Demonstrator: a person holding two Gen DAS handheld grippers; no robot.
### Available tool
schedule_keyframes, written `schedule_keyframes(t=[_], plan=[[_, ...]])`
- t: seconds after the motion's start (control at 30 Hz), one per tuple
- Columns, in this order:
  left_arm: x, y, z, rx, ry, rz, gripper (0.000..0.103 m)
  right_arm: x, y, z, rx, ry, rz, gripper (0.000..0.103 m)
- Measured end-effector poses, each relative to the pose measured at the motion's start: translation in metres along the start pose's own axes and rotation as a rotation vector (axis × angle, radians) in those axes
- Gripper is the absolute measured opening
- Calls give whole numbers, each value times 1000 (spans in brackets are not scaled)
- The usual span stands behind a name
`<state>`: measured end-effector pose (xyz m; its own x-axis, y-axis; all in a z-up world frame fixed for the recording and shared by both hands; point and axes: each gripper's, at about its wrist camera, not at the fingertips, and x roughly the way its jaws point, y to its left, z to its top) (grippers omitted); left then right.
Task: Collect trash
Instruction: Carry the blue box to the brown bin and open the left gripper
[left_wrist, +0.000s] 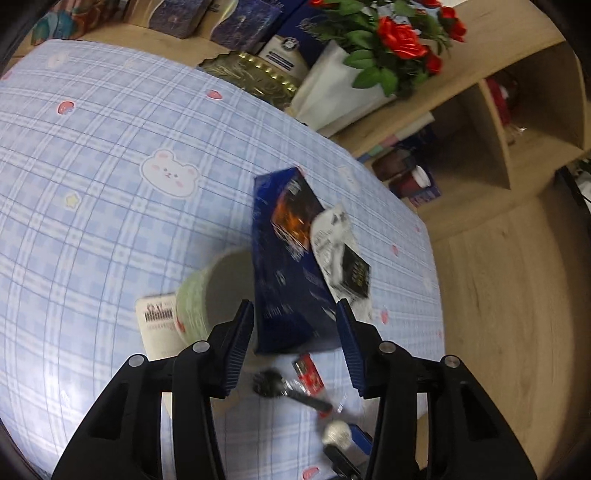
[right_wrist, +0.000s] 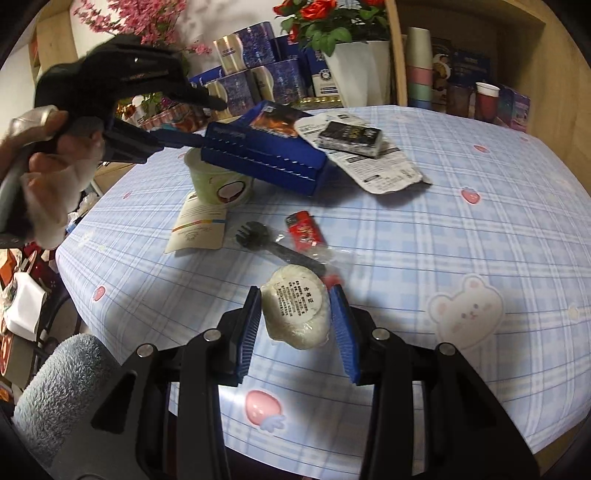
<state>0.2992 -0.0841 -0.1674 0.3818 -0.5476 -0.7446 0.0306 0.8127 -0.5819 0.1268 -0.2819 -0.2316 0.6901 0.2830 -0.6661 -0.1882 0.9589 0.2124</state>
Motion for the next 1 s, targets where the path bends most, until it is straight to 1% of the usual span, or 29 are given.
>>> schedule_keyframes(t=[0.2,0.27,0.3,0.33,0.37,0.4,0.43,0.5,0.63,0.83,1.0], plan=[[20,2,8,4,16,47,44,0,-7,0,11,3,0,40],[27,5,10,-8,18,52,44,0,-8,-1,13,6,1,40],[32,8,12,-24,23,39,44,0,-9,-2,14,7,1,40],[35,9,13,-30,27,26,39,0,-10,-2,16,9,0,40],[38,9,14,-24,31,16,31,0,-11,-3,19,12,0,40],[38,8,14,-16,38,18,30,0,-11,-3,22,14,0,40],[37,8,13,-11,39,15,24,0,-11,-3,23,15,0,40],[33,6,11,3,39,3,20,-1,-12,-3,27,12,-1,40],[19,-3,2,55,26,12,19,-3,-11,-4,39,5,3,40],[-18,-12,-2,104,-62,62,18,-6,-5,-3,31,-3,8,40],[-51,-18,-7,151,-115,72,18,-13,1,0,31,-18,13,40]])
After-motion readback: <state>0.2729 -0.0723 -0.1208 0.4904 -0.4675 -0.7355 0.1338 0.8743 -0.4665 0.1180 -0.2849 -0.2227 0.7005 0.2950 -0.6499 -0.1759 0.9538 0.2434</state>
